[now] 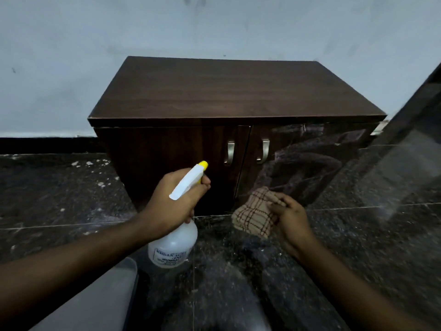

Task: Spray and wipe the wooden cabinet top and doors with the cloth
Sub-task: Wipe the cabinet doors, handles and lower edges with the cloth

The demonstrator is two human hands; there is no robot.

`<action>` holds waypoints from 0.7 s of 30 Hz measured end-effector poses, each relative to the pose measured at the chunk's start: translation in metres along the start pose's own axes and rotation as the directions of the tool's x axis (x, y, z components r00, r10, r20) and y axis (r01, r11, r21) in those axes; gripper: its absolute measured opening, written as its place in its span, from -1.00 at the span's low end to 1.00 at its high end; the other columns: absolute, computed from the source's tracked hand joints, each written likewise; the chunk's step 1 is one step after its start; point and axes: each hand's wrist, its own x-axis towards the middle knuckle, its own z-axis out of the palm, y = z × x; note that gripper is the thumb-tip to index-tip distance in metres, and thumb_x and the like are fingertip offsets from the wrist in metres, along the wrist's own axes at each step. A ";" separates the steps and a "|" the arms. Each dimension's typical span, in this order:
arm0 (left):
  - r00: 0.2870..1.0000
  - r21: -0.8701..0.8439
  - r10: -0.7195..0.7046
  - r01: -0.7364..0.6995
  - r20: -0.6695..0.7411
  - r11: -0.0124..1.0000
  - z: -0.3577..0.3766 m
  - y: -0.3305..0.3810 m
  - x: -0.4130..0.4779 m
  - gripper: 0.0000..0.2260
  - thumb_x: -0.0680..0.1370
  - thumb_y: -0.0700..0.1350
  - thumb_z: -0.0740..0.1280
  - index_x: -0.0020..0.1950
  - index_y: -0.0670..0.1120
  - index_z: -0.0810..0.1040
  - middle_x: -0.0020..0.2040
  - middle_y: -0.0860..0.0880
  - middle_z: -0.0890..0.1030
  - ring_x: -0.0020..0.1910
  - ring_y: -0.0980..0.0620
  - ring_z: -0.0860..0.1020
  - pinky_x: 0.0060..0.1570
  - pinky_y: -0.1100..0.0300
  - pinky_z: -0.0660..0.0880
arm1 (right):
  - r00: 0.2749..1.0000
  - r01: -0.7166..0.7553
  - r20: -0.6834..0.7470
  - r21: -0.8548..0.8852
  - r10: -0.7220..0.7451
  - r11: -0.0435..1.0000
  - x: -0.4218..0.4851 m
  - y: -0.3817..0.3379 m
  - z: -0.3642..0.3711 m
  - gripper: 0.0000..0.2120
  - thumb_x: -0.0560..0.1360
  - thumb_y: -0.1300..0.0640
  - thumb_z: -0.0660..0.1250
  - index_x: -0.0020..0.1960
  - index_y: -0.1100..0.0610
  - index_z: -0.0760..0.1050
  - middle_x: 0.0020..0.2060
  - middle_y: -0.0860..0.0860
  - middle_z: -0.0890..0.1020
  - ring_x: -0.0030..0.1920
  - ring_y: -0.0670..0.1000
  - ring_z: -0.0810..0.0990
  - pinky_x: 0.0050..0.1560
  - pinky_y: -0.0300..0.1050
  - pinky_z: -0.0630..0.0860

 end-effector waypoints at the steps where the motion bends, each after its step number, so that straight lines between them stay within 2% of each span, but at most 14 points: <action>1: 0.999 0.008 0.012 -0.012 0.040 1.000 0.008 0.000 0.000 -0.84 0.56 -0.05 0.39 0.01 -0.12 0.67 -0.14 -0.47 0.59 -0.53 -0.03 0.48 -0.49 0.04 0.45 | 0.996 -0.091 0.016 0.165 0.090 0.982 -0.003 -0.001 -0.008 -0.74 0.60 0.37 0.25 0.20 0.20 0.62 0.16 0.22 0.69 0.22 0.26 0.65 0.20 0.25 0.60; 2: 0.997 0.012 0.026 -0.027 0.073 1.000 0.016 0.002 0.000 -0.84 0.57 -0.06 0.38 0.01 -0.13 0.67 -0.21 -0.44 0.57 -0.52 -0.03 0.48 -0.47 0.01 0.45 | 0.987 -0.162 0.051 0.296 0.154 0.941 -0.008 -0.004 -0.016 -0.71 0.61 0.35 0.24 0.28 0.23 0.59 0.23 0.24 0.66 0.26 0.26 0.63 0.26 0.31 0.55; 4: 0.990 0.028 0.064 -0.068 0.122 0.997 0.035 0.005 0.005 -0.86 0.59 -0.08 0.37 0.01 -0.13 0.66 -0.28 -0.32 0.57 -0.51 0.02 0.48 -0.45 0.00 0.43 | 0.971 -0.238 0.086 0.484 0.224 0.842 -0.018 -0.014 -0.032 -0.66 0.64 0.25 0.20 0.36 0.26 0.55 0.27 0.26 0.62 0.26 0.26 0.64 0.23 0.38 0.52; 7: 0.982 0.078 0.133 -0.145 0.137 0.986 0.064 0.012 0.026 -0.90 0.60 -0.11 0.36 -0.03 -0.09 0.66 -0.35 -0.07 0.57 -0.49 0.10 0.47 -0.42 0.07 0.42 | 0.983 -0.182 0.110 0.664 0.146 0.726 -0.029 -0.033 -0.060 -0.60 0.69 0.07 0.14 0.38 0.26 0.54 0.29 0.25 0.62 0.20 0.24 0.67 0.09 0.35 0.62; 9: 0.981 0.081 0.169 -0.176 0.095 0.981 0.085 0.014 0.038 -0.90 0.60 -0.12 0.35 -0.04 -0.10 0.65 -0.38 -0.08 0.55 -0.48 0.10 0.46 -0.42 0.11 0.40 | 0.991 -0.133 0.084 0.717 0.104 0.685 -0.032 -0.041 -0.074 -0.56 0.69 -0.01 0.14 0.40 0.21 0.53 0.30 0.21 0.62 0.20 0.22 0.68 0.05 0.33 0.64; 11: 0.978 0.076 0.202 -0.206 0.057 0.976 0.103 0.010 0.044 -0.90 0.60 -0.12 0.34 -0.05 -0.10 0.63 -0.35 -0.14 0.57 -0.44 0.07 0.48 -0.39 0.12 0.41 | 0.996 -0.081 0.038 0.741 0.079 0.667 -0.034 -0.039 -0.078 -0.53 0.69 -0.07 0.13 0.39 0.21 0.55 0.28 0.21 0.64 0.19 0.23 0.68 -0.02 0.34 0.65; 13: 0.972 0.081 0.230 -0.233 0.048 0.969 0.120 0.001 0.044 -0.90 0.61 -0.12 0.35 -0.05 -0.10 0.63 -0.31 -0.13 0.59 -0.40 -0.01 0.51 -0.38 0.03 0.44 | 0.998 -0.054 0.012 0.742 0.068 0.668 -0.033 -0.033 -0.077 -0.51 0.68 -0.09 0.13 0.40 0.22 0.53 0.27 0.22 0.64 0.22 0.24 0.66 -0.03 0.33 0.65; 16: 0.969 0.086 0.248 -0.247 0.009 0.965 0.137 -0.006 0.040 -0.91 0.59 -0.14 0.36 -0.05 -0.12 0.64 -0.28 -0.11 0.62 -0.33 -0.11 0.57 -0.34 -0.08 0.49 | 0.994 -0.091 0.018 0.710 0.112 0.698 -0.025 -0.027 -0.066 -0.62 0.67 0.09 0.17 0.36 0.26 0.55 0.30 0.25 0.61 0.28 0.25 0.62 0.17 0.42 0.54; 18: 0.959 0.095 0.283 -0.283 0.010 0.955 0.146 -0.003 0.040 -0.90 0.59 -0.13 0.36 -0.05 -0.13 0.64 -0.28 -0.09 0.61 -0.33 -0.08 0.57 -0.32 -0.09 0.50 | 0.993 -0.076 -0.015 0.693 0.120 0.717 -0.019 -0.024 -0.061 -0.64 0.65 0.18 0.18 0.37 0.27 0.54 0.28 0.27 0.62 0.25 0.26 0.62 0.15 0.38 0.56; 21: 0.942 0.135 0.330 -0.336 0.060 0.932 0.159 0.011 0.045 -0.86 0.59 -0.15 0.35 -0.12 -0.18 0.58 -0.30 -0.08 0.55 -0.34 -0.08 0.52 -0.32 -0.11 0.45 | 0.991 0.066 -0.133 0.641 0.026 0.765 -0.007 -0.030 -0.055 -0.62 0.64 0.25 0.20 0.44 0.21 0.48 0.29 0.25 0.61 0.30 0.26 0.59 0.16 0.26 0.61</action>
